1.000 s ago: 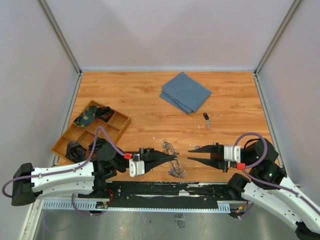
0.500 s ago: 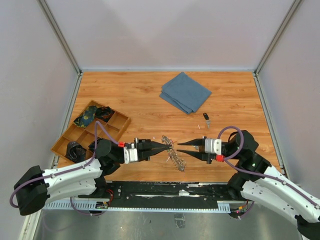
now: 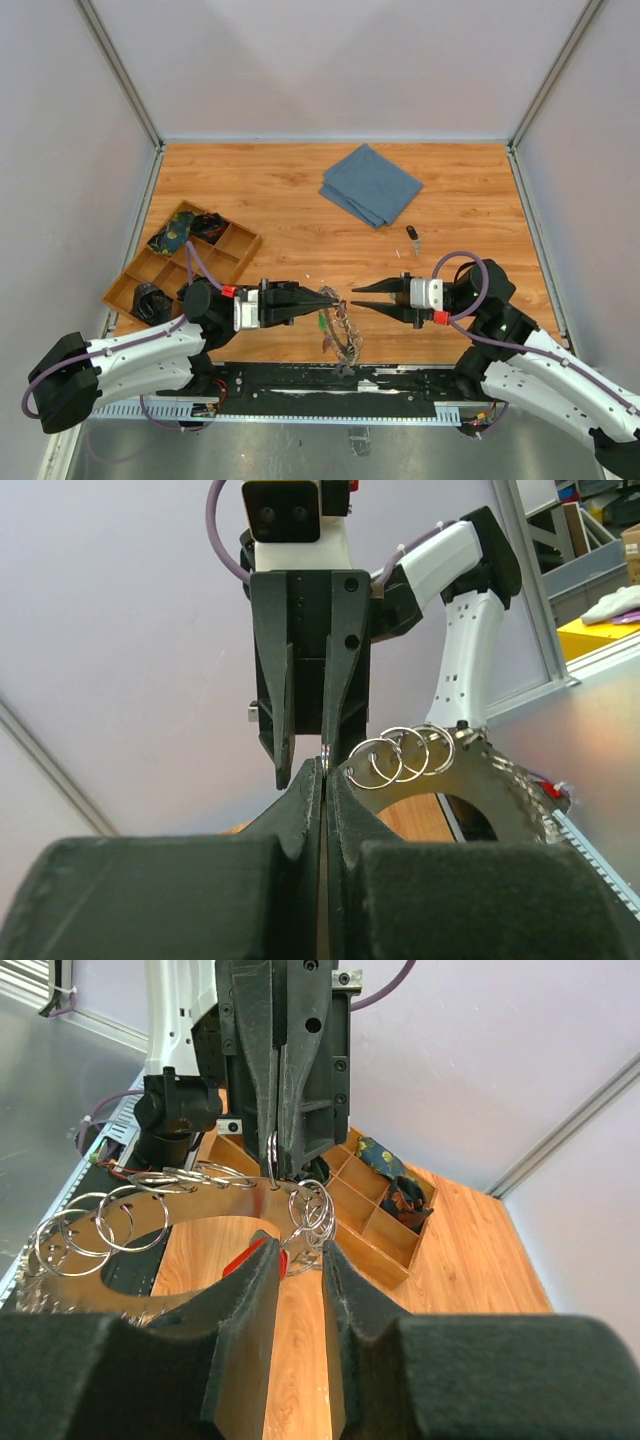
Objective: Put the keys on the keyring
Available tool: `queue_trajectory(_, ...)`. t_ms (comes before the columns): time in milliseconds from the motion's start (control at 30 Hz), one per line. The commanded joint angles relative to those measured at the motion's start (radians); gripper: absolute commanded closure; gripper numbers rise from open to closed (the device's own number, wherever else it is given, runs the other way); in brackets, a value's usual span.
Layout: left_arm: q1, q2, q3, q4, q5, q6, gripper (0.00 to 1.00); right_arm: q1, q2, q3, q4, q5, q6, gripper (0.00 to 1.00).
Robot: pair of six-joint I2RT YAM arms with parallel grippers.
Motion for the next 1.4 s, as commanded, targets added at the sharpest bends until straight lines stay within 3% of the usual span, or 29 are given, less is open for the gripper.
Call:
queue_trajectory(0,0.006,0.000,0.005,0.082,0.009,-0.016,1.00,0.017,0.007,0.034,0.051,-0.057,0.039,0.75)
queue_trajectory(667,0.006,0.023,0.015,0.093,0.023,-0.033,1.00,0.112,0.061,0.049,0.114,-0.032,0.061,0.76)
queue_trajectory(967,0.006,0.017,0.018,0.093,0.034,-0.037,0.99,0.122,0.081,0.054,0.096,-0.008,0.058,0.85)
queue_trajectory(1100,0.006,0.011,0.017,0.091,0.035,-0.038,0.99,0.123,0.089,0.064,0.073,0.020,0.057,0.95)
queue_trajectory(1267,0.006,-0.001,0.019,0.058,0.004,-0.046,0.98,0.124,0.101,0.139,-0.081,0.067,0.013,1.00)
queue_trajectory(1367,0.006,-0.019,0.016,0.018,-0.021,-0.047,0.88,0.124,0.100,0.199,-0.226,0.101,-0.050,1.00)
